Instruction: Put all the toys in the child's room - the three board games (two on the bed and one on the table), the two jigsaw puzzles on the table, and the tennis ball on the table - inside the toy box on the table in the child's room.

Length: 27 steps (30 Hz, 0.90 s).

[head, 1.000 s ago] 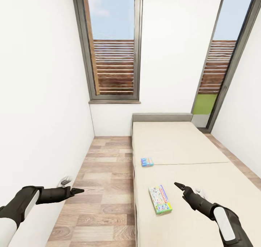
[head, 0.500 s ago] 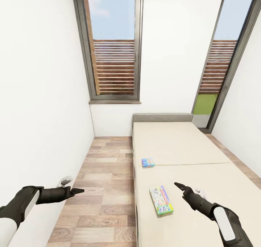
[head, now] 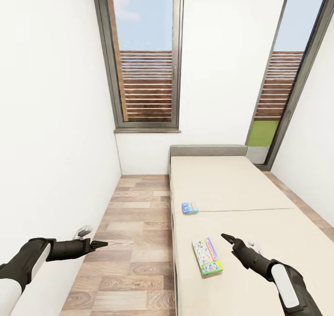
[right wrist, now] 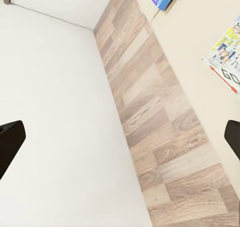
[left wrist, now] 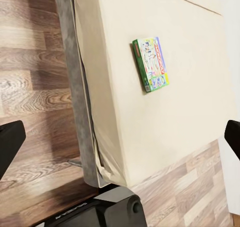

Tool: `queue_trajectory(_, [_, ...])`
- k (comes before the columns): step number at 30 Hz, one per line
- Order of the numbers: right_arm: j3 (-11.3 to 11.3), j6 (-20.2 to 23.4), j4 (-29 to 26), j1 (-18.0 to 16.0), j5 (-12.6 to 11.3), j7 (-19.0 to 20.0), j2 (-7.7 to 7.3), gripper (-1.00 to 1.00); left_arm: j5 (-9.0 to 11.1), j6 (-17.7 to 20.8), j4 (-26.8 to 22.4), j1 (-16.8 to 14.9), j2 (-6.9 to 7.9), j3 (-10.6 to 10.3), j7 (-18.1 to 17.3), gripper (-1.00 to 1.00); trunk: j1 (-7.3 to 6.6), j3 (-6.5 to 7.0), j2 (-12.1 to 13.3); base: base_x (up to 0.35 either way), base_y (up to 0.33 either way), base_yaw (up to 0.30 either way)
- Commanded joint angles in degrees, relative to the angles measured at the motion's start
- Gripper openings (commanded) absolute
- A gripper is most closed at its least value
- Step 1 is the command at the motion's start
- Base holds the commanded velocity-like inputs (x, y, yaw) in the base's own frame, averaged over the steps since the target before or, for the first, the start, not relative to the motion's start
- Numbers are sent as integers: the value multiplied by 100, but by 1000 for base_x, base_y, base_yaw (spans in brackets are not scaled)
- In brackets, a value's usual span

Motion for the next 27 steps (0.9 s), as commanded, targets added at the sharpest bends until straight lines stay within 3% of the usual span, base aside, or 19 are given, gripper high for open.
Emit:
queue_trajectory(1, [27,31,-2,-6,8,18,-3,100,29,52,0,-5,2,4,-3,100,4,-13,-13,0,4,0])
queue_trajectory(8, [376,4,-2,-6,9,-64,-22,100,29,52,0,-5,-2,4,-3,100,4,-13,-13,0,2,0])
queue_trajectory(16, [606,-3,-12,-6,16,-370,-16,100,34,52,0,-5,1,4,-8,100,4,-13,-13,0,0,0])
queue_trajectory(22, [1038,32,-10,-118,94,-1166,-23,100,37,52,0,-5,3,4,-11,100,4,-13,-13,0,0,0])
queue_trajectory(27, [1320,129,133,-718,316,-2280,-25,100,37,52,0,-5,-8,1,-4,100,4,-13,-13,0,0,0])
